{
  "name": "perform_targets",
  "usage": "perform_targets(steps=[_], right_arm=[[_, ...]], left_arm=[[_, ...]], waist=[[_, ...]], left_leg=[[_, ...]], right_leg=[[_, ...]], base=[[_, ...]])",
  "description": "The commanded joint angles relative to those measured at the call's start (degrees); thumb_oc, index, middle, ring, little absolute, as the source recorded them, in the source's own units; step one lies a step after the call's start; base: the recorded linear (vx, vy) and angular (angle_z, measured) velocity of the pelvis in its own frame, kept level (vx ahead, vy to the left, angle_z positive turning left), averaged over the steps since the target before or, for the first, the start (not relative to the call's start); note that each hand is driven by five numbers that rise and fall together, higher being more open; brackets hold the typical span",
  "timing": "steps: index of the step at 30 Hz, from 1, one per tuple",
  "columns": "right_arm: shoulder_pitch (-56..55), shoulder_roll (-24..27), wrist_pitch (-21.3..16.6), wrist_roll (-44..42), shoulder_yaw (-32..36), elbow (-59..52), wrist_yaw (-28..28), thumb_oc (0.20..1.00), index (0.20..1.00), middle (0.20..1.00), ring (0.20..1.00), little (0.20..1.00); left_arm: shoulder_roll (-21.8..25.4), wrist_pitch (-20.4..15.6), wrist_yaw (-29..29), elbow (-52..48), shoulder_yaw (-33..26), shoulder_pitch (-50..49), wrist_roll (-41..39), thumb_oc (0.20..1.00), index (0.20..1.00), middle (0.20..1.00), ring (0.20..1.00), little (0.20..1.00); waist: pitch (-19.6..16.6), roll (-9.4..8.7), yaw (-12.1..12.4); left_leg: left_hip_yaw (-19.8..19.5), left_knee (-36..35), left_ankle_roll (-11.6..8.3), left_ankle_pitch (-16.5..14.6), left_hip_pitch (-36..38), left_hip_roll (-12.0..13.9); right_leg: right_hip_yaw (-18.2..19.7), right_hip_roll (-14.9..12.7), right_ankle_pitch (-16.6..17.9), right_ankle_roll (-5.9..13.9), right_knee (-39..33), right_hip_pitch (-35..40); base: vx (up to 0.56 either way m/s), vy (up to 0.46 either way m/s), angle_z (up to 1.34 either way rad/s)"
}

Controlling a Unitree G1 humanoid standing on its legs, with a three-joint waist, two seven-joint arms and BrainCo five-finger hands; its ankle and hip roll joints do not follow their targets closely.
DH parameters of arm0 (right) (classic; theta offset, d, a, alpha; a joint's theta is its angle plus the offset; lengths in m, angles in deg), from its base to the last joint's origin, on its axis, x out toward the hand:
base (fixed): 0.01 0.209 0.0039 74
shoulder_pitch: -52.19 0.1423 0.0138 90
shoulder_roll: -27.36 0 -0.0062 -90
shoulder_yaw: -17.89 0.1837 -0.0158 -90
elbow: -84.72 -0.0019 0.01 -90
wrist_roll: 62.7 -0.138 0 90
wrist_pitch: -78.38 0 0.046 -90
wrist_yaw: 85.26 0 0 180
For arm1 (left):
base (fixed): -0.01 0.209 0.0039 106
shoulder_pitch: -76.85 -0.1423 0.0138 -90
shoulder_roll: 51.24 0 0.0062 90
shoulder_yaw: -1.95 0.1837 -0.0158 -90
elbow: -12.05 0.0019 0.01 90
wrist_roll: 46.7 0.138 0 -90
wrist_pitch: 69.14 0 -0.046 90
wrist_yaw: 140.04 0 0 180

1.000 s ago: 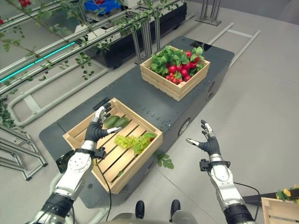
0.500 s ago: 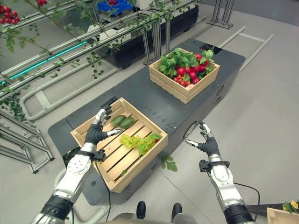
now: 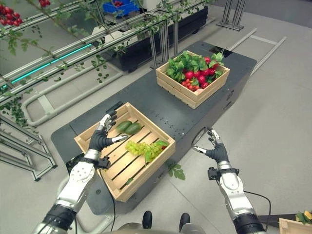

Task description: Pick up the fruits from the basket on one side to the basket on the other side

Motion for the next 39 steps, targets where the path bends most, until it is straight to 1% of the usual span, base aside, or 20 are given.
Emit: perform_targets(steps=[1, 39], right_arm=[[-0.4, -0.4, -1.8, 1.0, -0.7, -5.0, -0.4, 1.0, 1.0, 1.0, 1.0, 1.0], [-1.2, -0.7, -1.7, 0.6, -0.6, -4.7, -0.9, 1.0, 1.0, 1.0, 1.0, 1.0]], left_arm=[[1.6, -1.9, -0.2, -2.2, -2.3, 1.1, -1.3, 1.0, 1.0, 1.0, 1.0, 1.0], [1.4, -1.7, 0.2, -2.3, -2.2, 0.7, -1.2, 1.0, 1.0, 1.0, 1.0, 1.0]], waist=[[-1.9, -5.07, 1.5], [-2.0, -5.0, 1.2]], left_leg=[[-1.0, 0.7, -0.2, -3.1, 0.6, -0.6], [-0.9, 0.2, 0.04, -3.5, 1.7, -0.6]], right_leg=[[1.7, -6.7, 1.3, 7.79, 0.4, 1.4], [2.3, -6.7, 1.6, 7.93, 0.1, 1.9]], base=[[0.0, 0.0, 0.0], [0.0, 0.0, 0.0]])
